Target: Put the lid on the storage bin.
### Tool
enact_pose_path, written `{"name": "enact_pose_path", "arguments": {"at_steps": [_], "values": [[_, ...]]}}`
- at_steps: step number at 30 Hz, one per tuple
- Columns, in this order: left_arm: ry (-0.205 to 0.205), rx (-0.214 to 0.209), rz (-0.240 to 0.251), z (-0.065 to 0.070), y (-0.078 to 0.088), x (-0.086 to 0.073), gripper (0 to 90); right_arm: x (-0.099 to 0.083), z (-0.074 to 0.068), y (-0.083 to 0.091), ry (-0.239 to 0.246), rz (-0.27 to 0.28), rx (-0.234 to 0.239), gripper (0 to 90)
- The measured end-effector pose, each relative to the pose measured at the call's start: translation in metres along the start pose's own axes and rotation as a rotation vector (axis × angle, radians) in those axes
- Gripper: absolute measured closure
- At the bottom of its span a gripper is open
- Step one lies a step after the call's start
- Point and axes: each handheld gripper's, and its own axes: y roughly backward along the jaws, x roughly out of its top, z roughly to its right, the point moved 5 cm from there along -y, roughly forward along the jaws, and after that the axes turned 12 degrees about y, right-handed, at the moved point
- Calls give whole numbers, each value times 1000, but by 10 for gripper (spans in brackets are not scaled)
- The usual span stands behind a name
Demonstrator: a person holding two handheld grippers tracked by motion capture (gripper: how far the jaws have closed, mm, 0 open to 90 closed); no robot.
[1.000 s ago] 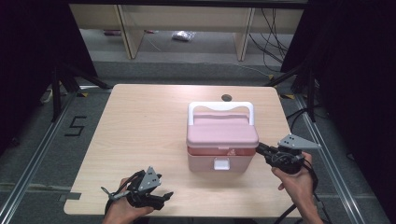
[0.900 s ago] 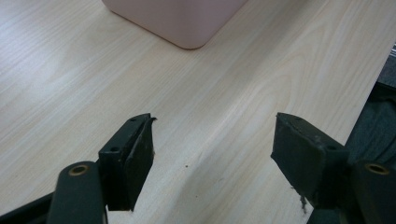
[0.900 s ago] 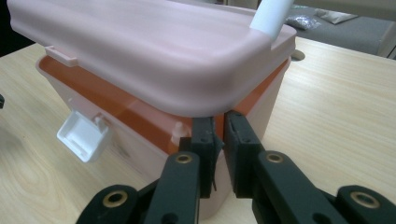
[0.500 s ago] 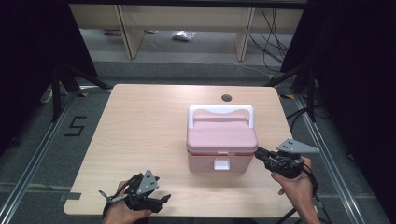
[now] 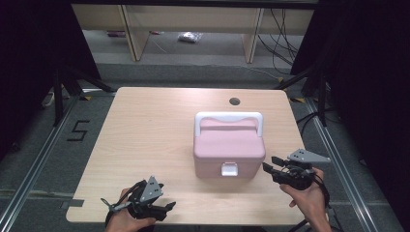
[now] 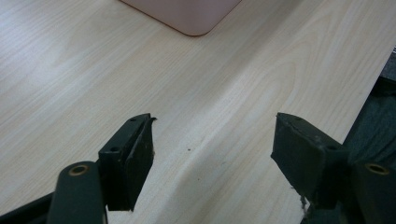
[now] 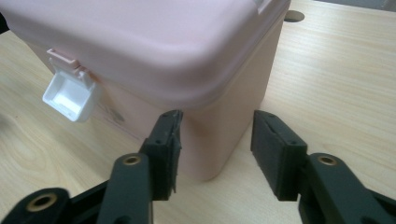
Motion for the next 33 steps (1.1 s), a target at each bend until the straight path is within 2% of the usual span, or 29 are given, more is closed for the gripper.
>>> {"name": "enact_pose_path", "arguments": {"at_steps": [1,2,3,4,5,6,8,9,10,11,13,14,15,17,18,19,20,22,23,24,25,26,29,32,33], "values": [[4,-2,4,1,0,0,287,-1,-1,1,-10,-4,4,513],[4,-13,6,2,0,0,287,-1,0,1,23,-4,-3,497],[4,-14,7,2,0,0,287,-2,-1,1,26,-10,-4,483],[15,-16,8,3,0,0,287,-3,-4,1,1,-8,6,464],[4,-8,7,2,0,0,287,-3,-2,1,33,-4,-7,452],[-6,-6,3,1,1,0,287,-4,-2,1,38,-9,-5,440],[13,-17,12,3,2,0,286,-7,-5,1,13,-3,1,411],[16,-19,13,3,2,0,286,-7,-5,1,19,-4,-6,398],[14,-21,15,3,2,0,286,-9,-7,0,1,3,-3,381],[16,-21,15,3,2,0,286,-11,-4,0,40,-4,-10,376],[10,-13,11,2,2,-1,285,-13,-9,0,7,3,2,361],[20,-19,14,3,2,-1,285,-15,-10,1,-5,-12,5,352],[19,-20,13,3,2,-1,285,-17,-8,0,30,3,-1,340],[15,-12,10,2,1,-1,285,-20,-9,2,25,4,-5,320],[16,-13,9,3,1,-1,285,-22,-13,2,-18,2,8,307],[16,-15,11,2,1,-1,285,-24,-10,3,27,6,1,293],[9,-12,9,1,1,-1,285,-24,-13,3,9,21,9,288],[22,-14,12,2,1,-1,284,-27,-16,4,-13,29,16,275],[23,-13,10,2,1,-2,284,-28,-15,4,24,20,19,274],[22,-12,9,2,1,-2,283,-30,-18,4,9,18,19,272],[20,-14,7,1,0,-1,283,-30,-17,4,37,23,9,269],[28,-19,11,2,0,-1,283,-32,-19,4,41,17,15,269],[15,-10,3,1,2,-2,278,-36,-25,4,27,10,29,263],[17,-7,4,1,2,-2,277,-39,-29,3,43,-4,45,256],[35,-7,8,2,2,-3,277,-41,-31,2,33,-4,48,251]]}}
